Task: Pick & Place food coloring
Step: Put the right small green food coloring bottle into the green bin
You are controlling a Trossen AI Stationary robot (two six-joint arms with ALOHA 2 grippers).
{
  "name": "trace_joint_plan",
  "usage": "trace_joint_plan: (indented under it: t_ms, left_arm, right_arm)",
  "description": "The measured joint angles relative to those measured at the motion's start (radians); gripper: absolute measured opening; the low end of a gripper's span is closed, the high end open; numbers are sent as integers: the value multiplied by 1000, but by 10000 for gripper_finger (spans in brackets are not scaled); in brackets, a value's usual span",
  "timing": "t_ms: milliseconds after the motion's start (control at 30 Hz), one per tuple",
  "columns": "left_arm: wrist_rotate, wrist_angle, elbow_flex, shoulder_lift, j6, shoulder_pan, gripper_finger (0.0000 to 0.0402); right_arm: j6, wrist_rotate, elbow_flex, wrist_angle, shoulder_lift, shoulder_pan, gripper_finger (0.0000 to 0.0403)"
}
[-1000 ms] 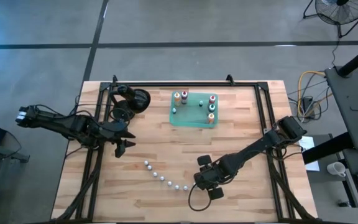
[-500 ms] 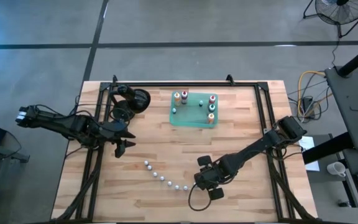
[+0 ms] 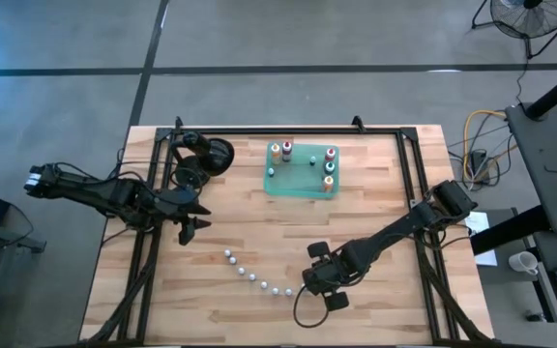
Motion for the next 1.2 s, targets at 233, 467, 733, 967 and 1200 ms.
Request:
trace_joint_plan:
  t_ms: [233,467,733,967,1200]
  left_arm:
    - [0,0,0,0,17,0,163]
    - [0,0,0,0,24,0,163]
    - [0,0,0,0,24,0,163]
    - [0,1,0,0,42,0,163]
    - [0,9,0,0,42,0,163]
  right_arm:
    - [25,1,0,0,0,0,69]
    - [72,3,-3,1,0,-1,66]
    - [264,3,-4,-4,-8,-44,43]
    - [374,109,20,-74,-71,-133,37]
    - [484,290,196,-256,-113,-344,35]
